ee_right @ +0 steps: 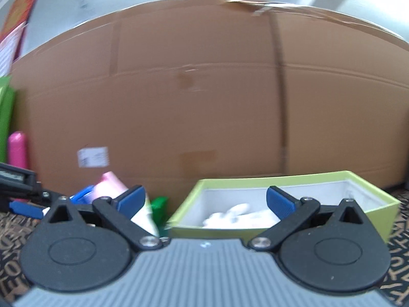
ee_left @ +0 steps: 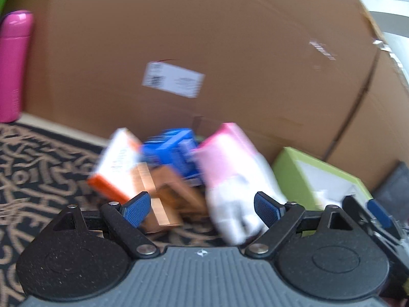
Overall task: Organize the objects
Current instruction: 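Grasp a gold box with the right tool while left tool grasps another gold box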
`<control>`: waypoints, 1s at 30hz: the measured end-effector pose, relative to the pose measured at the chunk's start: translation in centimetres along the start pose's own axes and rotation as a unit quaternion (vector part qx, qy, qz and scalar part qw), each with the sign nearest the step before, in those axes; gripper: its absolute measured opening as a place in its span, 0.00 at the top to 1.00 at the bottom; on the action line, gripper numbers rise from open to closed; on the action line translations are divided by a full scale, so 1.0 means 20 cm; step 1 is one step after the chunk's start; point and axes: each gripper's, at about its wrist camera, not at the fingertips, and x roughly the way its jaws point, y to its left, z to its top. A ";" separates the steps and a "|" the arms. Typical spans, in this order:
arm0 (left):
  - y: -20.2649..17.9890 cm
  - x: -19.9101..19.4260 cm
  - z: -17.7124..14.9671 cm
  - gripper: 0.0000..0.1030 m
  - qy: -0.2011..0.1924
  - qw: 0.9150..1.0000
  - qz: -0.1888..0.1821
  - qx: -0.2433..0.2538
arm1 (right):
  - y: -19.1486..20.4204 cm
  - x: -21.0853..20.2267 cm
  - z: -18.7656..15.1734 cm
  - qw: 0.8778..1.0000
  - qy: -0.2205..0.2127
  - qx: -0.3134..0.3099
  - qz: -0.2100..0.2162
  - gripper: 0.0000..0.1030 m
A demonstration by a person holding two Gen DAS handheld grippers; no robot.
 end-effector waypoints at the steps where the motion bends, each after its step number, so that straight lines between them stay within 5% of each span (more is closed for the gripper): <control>1: 0.04 0.00 0.00 0.12 0.001 1.000 0.011 -0.002 | 0.05 0.00 -0.01 1.000 0.003 -0.009 0.011 0.00; 7: 0.23 0.00 -0.03 0.12 -0.030 0.997 0.070 0.021 | 0.32 0.08 -0.05 0.994 0.041 -0.063 0.080 0.03; 14: 0.33 -0.03 0.00 0.13 -0.034 0.997 0.074 0.014 | 0.62 0.25 -0.09 0.967 0.109 -0.156 0.169 0.43; 18: 0.33 -0.07 0.01 0.15 -0.039 0.998 0.055 0.005 | 0.74 0.38 -0.13 0.950 0.141 -0.200 0.195 0.56; 22: 0.30 -0.06 0.01 0.23 -0.021 0.999 0.037 0.016 | 0.75 0.50 -0.14 0.946 0.165 -0.190 0.204 0.57; 26: 0.28 -0.06 0.01 0.24 -0.010 1.000 0.015 0.017 | 0.68 0.63 -0.09 0.943 0.195 -0.131 0.235 0.42; 30: 0.25 -0.05 -0.01 0.24 -0.008 0.999 0.023 0.040 | 0.68 0.67 -0.09 0.941 0.210 -0.117 0.236 0.43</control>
